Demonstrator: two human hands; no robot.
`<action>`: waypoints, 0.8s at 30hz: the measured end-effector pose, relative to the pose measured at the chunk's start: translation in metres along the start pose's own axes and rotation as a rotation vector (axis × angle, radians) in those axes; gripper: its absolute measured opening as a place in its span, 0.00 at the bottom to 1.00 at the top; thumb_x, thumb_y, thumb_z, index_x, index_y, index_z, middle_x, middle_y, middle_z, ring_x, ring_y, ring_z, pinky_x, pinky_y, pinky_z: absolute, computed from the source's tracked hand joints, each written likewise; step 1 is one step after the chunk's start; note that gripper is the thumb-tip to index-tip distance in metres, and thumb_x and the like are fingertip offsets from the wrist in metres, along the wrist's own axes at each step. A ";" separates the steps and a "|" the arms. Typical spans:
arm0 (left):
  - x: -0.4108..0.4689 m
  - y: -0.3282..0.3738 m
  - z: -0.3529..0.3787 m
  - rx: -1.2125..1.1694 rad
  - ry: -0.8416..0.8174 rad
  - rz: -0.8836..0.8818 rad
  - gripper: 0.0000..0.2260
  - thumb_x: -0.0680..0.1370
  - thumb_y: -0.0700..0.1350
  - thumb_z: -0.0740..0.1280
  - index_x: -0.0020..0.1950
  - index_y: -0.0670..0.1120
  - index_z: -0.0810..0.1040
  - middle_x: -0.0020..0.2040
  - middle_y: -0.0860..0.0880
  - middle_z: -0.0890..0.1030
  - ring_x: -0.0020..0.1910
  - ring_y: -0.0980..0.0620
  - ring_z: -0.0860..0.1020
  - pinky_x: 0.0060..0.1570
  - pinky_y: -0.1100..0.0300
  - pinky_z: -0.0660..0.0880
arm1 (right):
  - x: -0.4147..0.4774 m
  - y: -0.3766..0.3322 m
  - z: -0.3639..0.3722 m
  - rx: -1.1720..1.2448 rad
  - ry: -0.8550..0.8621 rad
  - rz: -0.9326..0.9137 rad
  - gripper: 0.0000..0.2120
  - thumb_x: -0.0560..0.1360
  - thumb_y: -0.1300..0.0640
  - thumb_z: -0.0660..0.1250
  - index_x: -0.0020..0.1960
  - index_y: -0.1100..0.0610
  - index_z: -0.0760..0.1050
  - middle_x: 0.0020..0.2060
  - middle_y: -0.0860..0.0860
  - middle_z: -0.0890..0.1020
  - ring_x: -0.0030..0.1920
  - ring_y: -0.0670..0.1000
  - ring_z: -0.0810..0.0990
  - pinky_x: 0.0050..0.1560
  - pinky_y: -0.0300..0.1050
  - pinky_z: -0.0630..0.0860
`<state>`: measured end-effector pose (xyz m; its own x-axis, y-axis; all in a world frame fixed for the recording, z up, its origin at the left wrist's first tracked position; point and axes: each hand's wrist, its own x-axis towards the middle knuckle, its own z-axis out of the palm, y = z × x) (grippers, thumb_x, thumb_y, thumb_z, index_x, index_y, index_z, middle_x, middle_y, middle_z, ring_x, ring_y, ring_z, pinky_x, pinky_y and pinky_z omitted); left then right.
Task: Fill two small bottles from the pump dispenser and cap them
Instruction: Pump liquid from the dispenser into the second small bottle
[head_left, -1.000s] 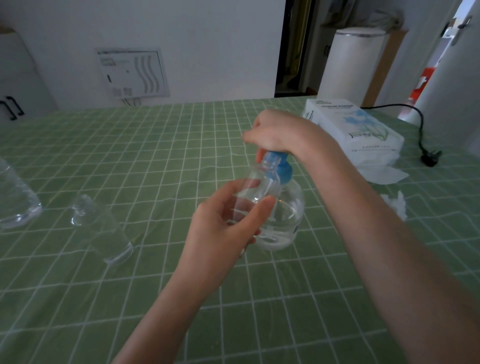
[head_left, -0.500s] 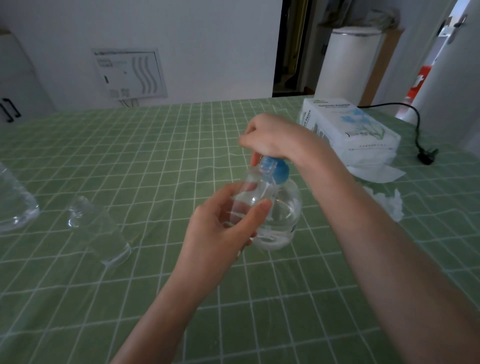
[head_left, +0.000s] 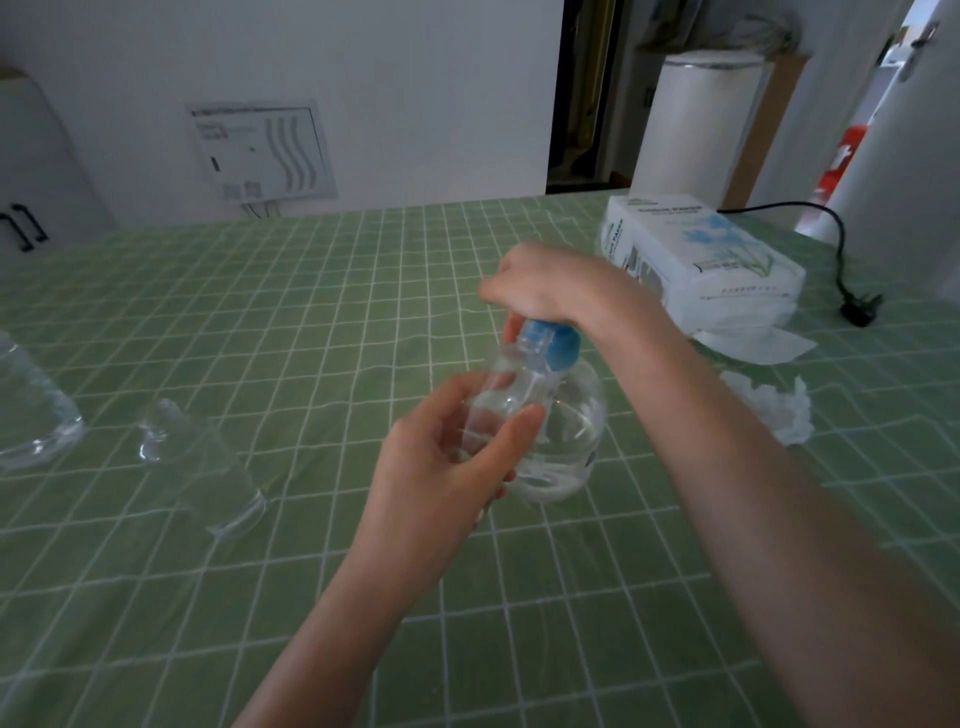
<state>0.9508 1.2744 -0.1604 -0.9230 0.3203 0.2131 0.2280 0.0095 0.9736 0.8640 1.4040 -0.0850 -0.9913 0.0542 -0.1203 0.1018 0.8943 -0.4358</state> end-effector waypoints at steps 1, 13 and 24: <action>0.000 0.000 0.000 -0.003 0.005 -0.005 0.15 0.64 0.58 0.68 0.49 0.56 0.79 0.35 0.51 0.83 0.28 0.56 0.78 0.27 0.62 0.75 | 0.000 0.000 0.001 0.008 0.005 -0.001 0.14 0.79 0.54 0.57 0.57 0.62 0.74 0.51 0.57 0.82 0.39 0.53 0.75 0.34 0.41 0.66; 0.002 0.003 0.000 -0.010 0.003 0.023 0.13 0.65 0.56 0.68 0.48 0.58 0.78 0.35 0.52 0.83 0.28 0.58 0.79 0.27 0.67 0.74 | -0.003 -0.003 -0.007 0.057 0.075 -0.042 0.16 0.79 0.55 0.58 0.60 0.62 0.75 0.48 0.56 0.84 0.49 0.54 0.81 0.34 0.39 0.66; -0.001 0.003 0.000 -0.032 -0.003 0.000 0.12 0.65 0.54 0.68 0.47 0.56 0.79 0.32 0.54 0.82 0.26 0.62 0.77 0.23 0.72 0.69 | -0.003 0.000 0.001 0.050 0.029 -0.009 0.16 0.79 0.55 0.58 0.62 0.61 0.74 0.51 0.57 0.82 0.51 0.56 0.79 0.42 0.44 0.69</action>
<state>0.9521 1.2741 -0.1582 -0.9222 0.3229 0.2126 0.2178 -0.0205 0.9758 0.8670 1.4032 -0.0851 -0.9941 0.0593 -0.0904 0.0957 0.8717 -0.4806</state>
